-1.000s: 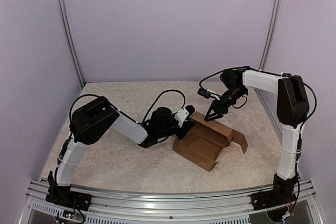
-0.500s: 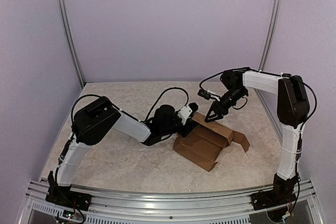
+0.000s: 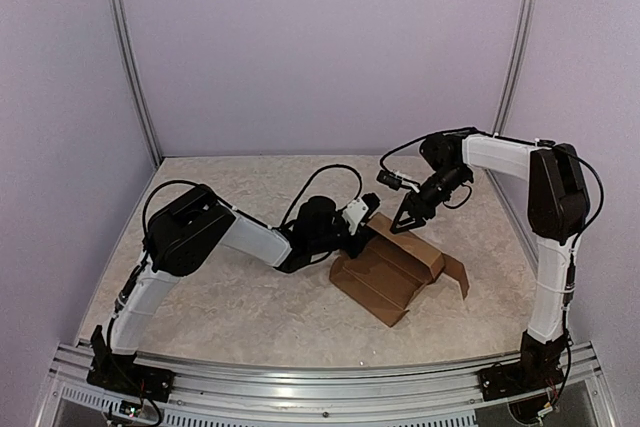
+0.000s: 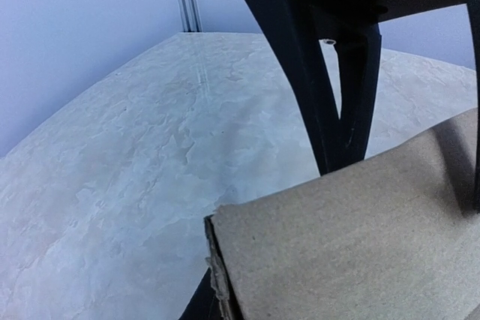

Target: Fold the paper box

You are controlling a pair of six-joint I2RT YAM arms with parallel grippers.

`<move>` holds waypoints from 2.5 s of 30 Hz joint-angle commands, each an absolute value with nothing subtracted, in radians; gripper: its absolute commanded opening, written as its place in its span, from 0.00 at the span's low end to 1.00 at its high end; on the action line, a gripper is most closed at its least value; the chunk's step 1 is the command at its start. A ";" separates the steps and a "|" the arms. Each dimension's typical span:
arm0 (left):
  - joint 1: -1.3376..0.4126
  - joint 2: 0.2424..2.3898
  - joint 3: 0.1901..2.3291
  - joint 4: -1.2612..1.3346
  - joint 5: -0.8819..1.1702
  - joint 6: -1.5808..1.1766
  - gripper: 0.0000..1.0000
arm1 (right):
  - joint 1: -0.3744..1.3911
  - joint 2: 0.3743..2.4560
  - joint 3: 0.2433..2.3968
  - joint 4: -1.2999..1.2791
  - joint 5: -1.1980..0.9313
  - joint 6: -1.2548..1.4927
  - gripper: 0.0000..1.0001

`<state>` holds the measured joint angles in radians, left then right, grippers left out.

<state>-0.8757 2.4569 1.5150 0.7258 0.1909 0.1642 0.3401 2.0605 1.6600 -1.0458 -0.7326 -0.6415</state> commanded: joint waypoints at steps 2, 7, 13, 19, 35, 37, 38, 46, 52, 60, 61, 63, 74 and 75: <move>-0.895 2.503 1.528 0.719 -0.023 0.098 0.18 | 0.337 2.070 1.676 -1.070 -0.768 -0.643 0.48; -0.946 2.525 1.538 0.752 -0.208 0.109 0.13 | 0.336 2.069 1.666 -1.069 -0.777 -0.634 0.48; -0.970 2.531 1.545 0.744 -0.334 0.127 0.06 | 0.319 2.071 1.664 -1.064 -0.800 -0.617 0.49; -0.974 2.440 1.498 0.714 -0.398 0.114 0.01 | 0.304 2.083 1.663 -1.071 -0.880 -0.581 0.52; -0.974 2.294 1.318 0.673 -0.216 0.093 0.51 | 0.217 1.988 1.655 -0.962 -0.808 -0.509 0.56; -0.975 2.231 1.265 0.675 -0.210 0.101 0.55 | 0.208 1.968 1.644 -0.949 -0.795 -0.508 0.56; -0.975 2.202 1.242 0.677 -0.203 0.106 0.56 | 0.205 1.957 1.636 -0.940 -0.788 -0.506 0.56; -0.953 2.212 1.265 0.691 -0.156 0.116 0.56 | 0.204 1.965 1.583 -0.885 -0.792 -0.510 0.57; -0.953 2.282 1.277 0.745 -0.238 0.104 0.51 | 0.205 2.003 1.617 -0.878 -0.796 -0.515 0.57; -0.946 2.276 1.223 0.807 -0.248 0.114 0.45 | 0.204 2.081 1.632 -0.871 -0.880 -0.523 0.57; -0.944 2.288 1.232 0.806 -0.250 0.116 0.44 | 0.204 2.091 1.631 -0.876 -0.902 -0.527 0.57; -0.938 2.310 1.248 0.808 -0.248 0.118 0.42 | 0.204 2.112 1.633 -0.890 -0.942 -0.539 0.57; -0.928 2.394 1.324 0.830 -0.236 0.140 0.36 | 0.206 2.186 1.663 -1.001 -1.116 -0.612 0.59; -0.928 2.398 1.327 0.835 -0.234 0.145 0.36 | 0.208 2.199 1.669 -1.013 -1.119 -0.619 0.59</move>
<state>-0.9340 2.3665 1.2953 0.8051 -0.2394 0.1207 0.2043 2.1468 1.6337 -0.9432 -1.0355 -0.5732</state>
